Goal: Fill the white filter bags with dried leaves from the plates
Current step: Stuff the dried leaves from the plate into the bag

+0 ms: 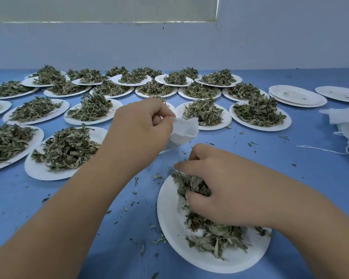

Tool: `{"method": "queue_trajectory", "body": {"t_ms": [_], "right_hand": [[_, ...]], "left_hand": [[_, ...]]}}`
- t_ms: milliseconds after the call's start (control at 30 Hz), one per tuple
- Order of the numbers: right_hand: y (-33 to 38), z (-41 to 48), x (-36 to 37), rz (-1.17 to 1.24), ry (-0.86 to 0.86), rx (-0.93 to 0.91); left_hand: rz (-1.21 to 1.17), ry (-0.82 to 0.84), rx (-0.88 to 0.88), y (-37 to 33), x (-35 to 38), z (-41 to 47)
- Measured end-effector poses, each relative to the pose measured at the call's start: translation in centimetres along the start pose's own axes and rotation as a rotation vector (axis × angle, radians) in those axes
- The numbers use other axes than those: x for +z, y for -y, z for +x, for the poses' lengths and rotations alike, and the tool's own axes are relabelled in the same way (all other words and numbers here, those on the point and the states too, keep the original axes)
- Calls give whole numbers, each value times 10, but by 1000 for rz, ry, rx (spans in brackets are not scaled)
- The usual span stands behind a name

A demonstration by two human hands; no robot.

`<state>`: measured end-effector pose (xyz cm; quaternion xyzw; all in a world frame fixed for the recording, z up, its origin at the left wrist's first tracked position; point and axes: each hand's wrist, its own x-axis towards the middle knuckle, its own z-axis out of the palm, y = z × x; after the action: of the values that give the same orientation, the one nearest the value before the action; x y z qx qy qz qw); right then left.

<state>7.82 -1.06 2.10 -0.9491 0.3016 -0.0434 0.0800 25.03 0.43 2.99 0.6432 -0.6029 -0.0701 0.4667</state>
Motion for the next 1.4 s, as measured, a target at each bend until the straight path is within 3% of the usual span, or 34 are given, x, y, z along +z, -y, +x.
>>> {"method": "queue_trajectory", "body": {"t_ms": [667,1200,1400], "right_hand": [[-1,0,-2,159,-69,-1],[-31,-5,-22,574,-158,0],[-37,-5,-28,760,-309,-70]], "left_hand": [[22,32,13,4,3,0],[30,63,40,1,3,-3],[1,86,48,-1,5,-6]]}}
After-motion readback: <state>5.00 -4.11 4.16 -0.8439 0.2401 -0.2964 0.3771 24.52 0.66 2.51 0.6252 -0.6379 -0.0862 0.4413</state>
